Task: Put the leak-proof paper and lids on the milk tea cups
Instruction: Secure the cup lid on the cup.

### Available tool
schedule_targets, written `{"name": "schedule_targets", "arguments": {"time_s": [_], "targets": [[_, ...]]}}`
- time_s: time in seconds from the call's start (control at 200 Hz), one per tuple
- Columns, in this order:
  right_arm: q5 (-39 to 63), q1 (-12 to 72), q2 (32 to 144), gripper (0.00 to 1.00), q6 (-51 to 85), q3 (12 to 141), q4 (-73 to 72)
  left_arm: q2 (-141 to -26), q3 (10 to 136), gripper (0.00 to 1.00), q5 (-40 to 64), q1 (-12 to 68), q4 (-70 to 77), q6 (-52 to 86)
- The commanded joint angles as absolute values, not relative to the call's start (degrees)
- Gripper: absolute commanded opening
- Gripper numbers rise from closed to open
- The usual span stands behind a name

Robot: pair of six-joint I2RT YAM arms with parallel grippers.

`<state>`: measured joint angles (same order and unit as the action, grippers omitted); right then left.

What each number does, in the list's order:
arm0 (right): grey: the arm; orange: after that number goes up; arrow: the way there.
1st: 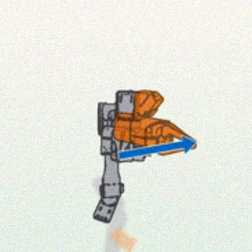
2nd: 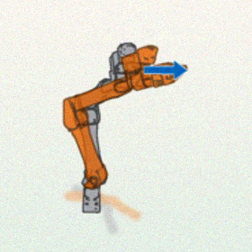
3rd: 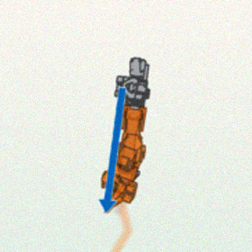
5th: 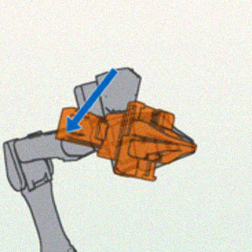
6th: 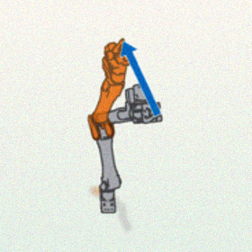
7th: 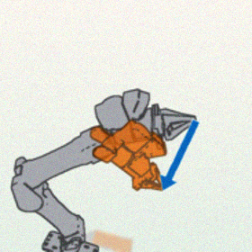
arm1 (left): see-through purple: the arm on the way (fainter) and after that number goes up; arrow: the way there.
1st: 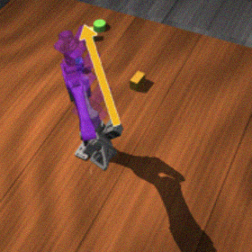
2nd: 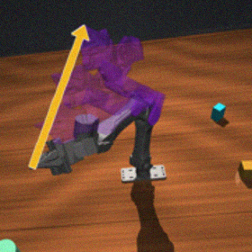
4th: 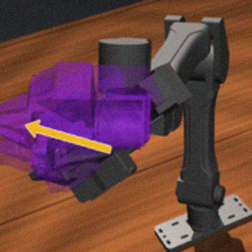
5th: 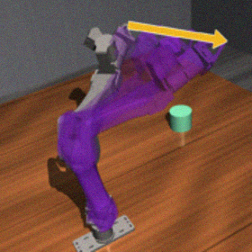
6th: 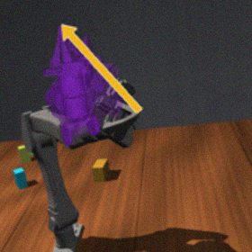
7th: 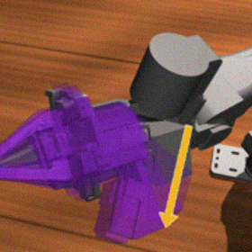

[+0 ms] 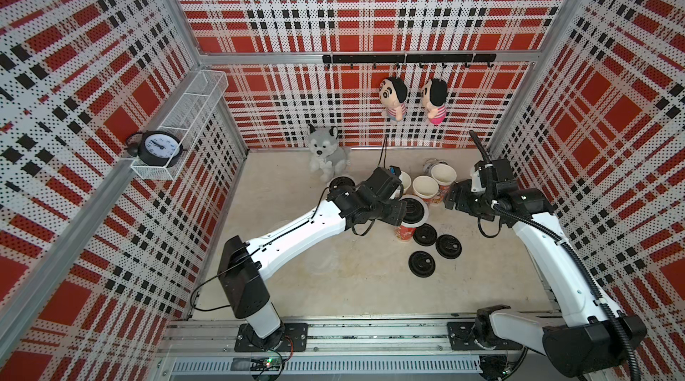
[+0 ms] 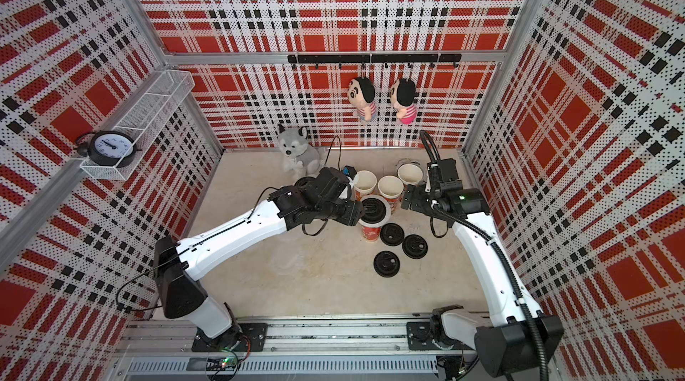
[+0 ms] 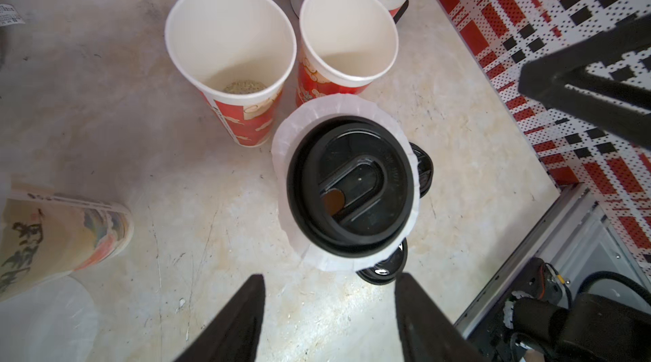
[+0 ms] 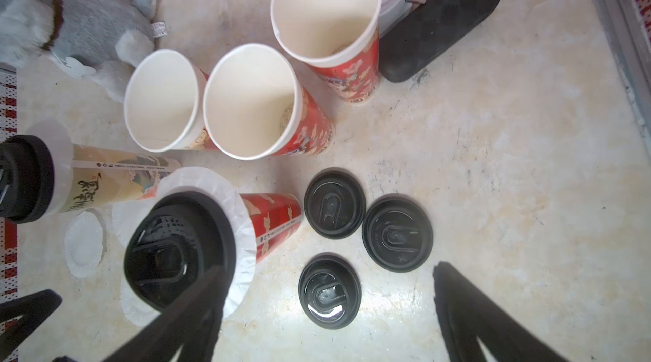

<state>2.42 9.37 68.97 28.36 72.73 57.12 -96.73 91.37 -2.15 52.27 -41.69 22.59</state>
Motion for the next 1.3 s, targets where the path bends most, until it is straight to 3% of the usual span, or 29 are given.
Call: {"name": "schedule_targets", "arguments": {"time_s": [0.0,1.293], "targets": [[4.6,8.3,67.0,0.94,28.1,71.5,54.4,-98.8,94.3,0.62,-4.3,52.7,-43.3,22.4],[6.9,6.4,65.6,0.94,27.2,64.9,51.4,-108.6,100.9,0.61,-5.5,51.2,-43.3,21.4]]}}
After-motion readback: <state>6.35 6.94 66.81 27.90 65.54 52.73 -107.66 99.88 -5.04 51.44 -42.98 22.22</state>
